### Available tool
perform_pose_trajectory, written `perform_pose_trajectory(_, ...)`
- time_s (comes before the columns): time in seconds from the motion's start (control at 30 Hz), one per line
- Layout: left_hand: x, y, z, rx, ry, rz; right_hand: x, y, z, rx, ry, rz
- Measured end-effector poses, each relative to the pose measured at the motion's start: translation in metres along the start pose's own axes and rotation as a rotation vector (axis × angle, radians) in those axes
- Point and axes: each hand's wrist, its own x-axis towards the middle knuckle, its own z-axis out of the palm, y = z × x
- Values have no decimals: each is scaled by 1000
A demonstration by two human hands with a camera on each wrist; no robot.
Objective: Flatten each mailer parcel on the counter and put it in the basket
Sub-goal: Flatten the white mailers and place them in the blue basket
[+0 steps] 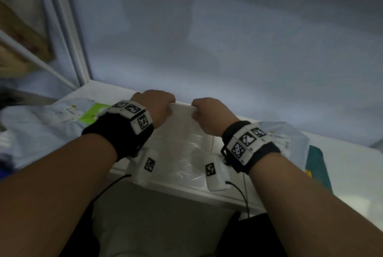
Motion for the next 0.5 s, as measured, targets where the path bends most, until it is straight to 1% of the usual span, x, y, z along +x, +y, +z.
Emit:
perform_pose_trajectory(0.13,2,-3,0,-67,-56,32,-2,-2,2,-92,-39,40)
perform_pose_trajectory(0.2,3,-8,-1,-99,-64,23,-4,0,3,-105,-48,58)
perform_pose_trajectory(0.4,2,-18,-6,-127,3,7,-8,10,-1,-15,-71,118)
perform_pose_trajectory(0.5,0,-22,-10,-140,-19,-19,-12,23,-4,30,-84,136)
